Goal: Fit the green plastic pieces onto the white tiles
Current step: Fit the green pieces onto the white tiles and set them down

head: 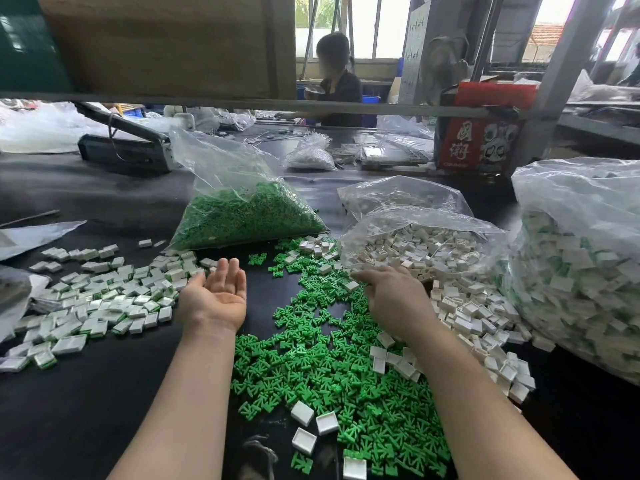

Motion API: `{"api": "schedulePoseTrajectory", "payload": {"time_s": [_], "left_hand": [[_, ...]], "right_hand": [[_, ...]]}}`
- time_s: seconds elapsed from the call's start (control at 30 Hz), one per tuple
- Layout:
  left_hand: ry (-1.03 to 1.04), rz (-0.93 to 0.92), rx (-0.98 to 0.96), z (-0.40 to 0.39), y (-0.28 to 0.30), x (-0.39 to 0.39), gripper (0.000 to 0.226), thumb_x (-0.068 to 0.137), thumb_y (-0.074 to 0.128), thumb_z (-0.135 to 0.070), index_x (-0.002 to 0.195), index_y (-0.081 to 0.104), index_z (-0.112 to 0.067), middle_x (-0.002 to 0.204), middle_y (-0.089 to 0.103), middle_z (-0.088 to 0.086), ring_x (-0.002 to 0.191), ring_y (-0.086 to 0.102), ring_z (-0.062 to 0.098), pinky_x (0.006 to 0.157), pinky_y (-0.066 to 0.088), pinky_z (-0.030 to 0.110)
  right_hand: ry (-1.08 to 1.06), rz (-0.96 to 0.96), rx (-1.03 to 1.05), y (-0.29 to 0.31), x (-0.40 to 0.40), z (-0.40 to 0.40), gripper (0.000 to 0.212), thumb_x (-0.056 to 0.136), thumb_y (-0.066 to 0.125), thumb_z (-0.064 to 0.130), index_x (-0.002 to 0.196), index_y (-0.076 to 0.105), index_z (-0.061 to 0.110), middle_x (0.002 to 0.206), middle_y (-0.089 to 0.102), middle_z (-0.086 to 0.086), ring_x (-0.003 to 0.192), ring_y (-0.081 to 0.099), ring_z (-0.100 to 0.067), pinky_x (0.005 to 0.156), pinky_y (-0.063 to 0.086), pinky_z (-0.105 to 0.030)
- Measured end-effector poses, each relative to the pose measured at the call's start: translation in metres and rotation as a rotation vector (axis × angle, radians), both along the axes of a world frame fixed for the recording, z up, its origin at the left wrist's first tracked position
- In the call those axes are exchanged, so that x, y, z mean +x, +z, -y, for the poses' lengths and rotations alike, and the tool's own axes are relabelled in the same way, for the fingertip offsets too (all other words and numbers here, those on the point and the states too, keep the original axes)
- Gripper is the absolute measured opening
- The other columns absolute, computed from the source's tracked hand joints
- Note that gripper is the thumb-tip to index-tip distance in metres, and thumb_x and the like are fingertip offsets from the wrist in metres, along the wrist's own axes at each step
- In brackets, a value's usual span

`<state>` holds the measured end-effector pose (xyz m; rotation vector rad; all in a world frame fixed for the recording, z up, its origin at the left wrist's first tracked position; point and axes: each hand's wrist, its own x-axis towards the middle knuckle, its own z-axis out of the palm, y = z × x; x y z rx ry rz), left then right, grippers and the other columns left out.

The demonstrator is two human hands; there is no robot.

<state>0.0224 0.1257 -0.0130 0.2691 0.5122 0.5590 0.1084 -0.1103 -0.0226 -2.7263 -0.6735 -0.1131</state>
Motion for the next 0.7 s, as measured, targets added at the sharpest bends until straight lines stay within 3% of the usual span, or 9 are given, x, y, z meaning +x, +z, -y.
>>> {"api": "schedulePoseTrajectory", "payload": {"time_s": [0.07, 0.13, 0.23, 0.33, 0.57, 0.7], "left_hand": [[-0.099, -0.033, 0.076, 0.009, 0.003, 0.000, 0.028, 0.106, 0.029, -0.026, 0.115, 0.052, -0.012, 0.111, 0.069, 0.001, 0.096, 0.069, 0.017, 0.081, 0.051, 0.028], [-0.210, -0.059, 0.166, 0.019, 0.007, 0.002, 0.025, 0.105, 0.033, -0.026, 0.102, 0.055, -0.015, 0.095, 0.072, 0.001, 0.081, 0.072, 0.015, 0.076, 0.052, 0.026], [-0.371, -0.109, 0.349, 0.036, 0.010, 0.004, 0.027, 0.104, 0.039, -0.024, 0.090, 0.060, -0.015, 0.080, 0.075, 0.000, 0.069, 0.072, 0.012, 0.065, 0.054, 0.023], [-0.481, -0.168, 0.557, 0.052, 0.008, 0.008, 0.024, 0.102, 0.044, -0.022, 0.097, 0.066, -0.013, 0.083, 0.076, 0.002, 0.071, 0.071, 0.013, 0.060, 0.053, 0.026], [-0.619, -0.318, 0.922, 0.077, 0.000, 0.015, 0.013, 0.099, 0.052, -0.016, 0.100, 0.065, -0.013, 0.084, 0.076, 0.001, 0.079, 0.068, 0.017, 0.076, 0.051, 0.031], [-0.633, -0.336, 1.030, 0.082, -0.002, 0.015, 0.011, 0.097, 0.056, -0.013, 0.098, 0.066, -0.011, 0.082, 0.076, 0.000, 0.076, 0.068, 0.015, 0.071, 0.050, 0.027]], "right_hand": [[0.047, -0.041, -0.103, -0.005, -0.003, -0.006, 0.067, 0.094, 0.040, 0.005, 0.146, 0.032, 0.047, 0.155, 0.035, 0.012, 0.144, 0.025, -0.026, 0.116, 0.024, -0.050], [0.052, -0.078, -0.119, -0.007, -0.004, -0.008, 0.073, 0.092, 0.040, 0.001, 0.146, 0.030, 0.048, 0.156, 0.031, 0.013, 0.147, 0.018, -0.026, 0.118, 0.017, -0.053], [0.038, 0.005, -0.073, -0.005, -0.003, -0.007, 0.047, 0.096, 0.049, 0.013, 0.133, 0.049, 0.043, 0.146, 0.047, 0.010, 0.136, 0.035, -0.022, 0.110, 0.032, -0.046], [0.039, 0.062, -0.056, -0.003, -0.004, -0.006, 0.027, 0.097, 0.054, 0.026, 0.122, 0.056, 0.036, 0.135, 0.055, 0.009, 0.126, 0.043, -0.019, 0.103, 0.038, -0.040], [0.053, 0.062, -0.076, 0.000, -0.006, -0.006, 0.024, 0.098, 0.052, 0.030, 0.121, 0.059, 0.027, 0.128, 0.059, 0.004, 0.121, 0.046, -0.021, 0.105, 0.041, -0.039], [0.035, 0.059, -0.057, -0.002, -0.004, -0.006, 0.021, 0.098, 0.052, 0.032, 0.114, 0.059, 0.021, 0.118, 0.062, 0.002, 0.112, 0.050, -0.021, 0.103, 0.042, -0.041]]}}
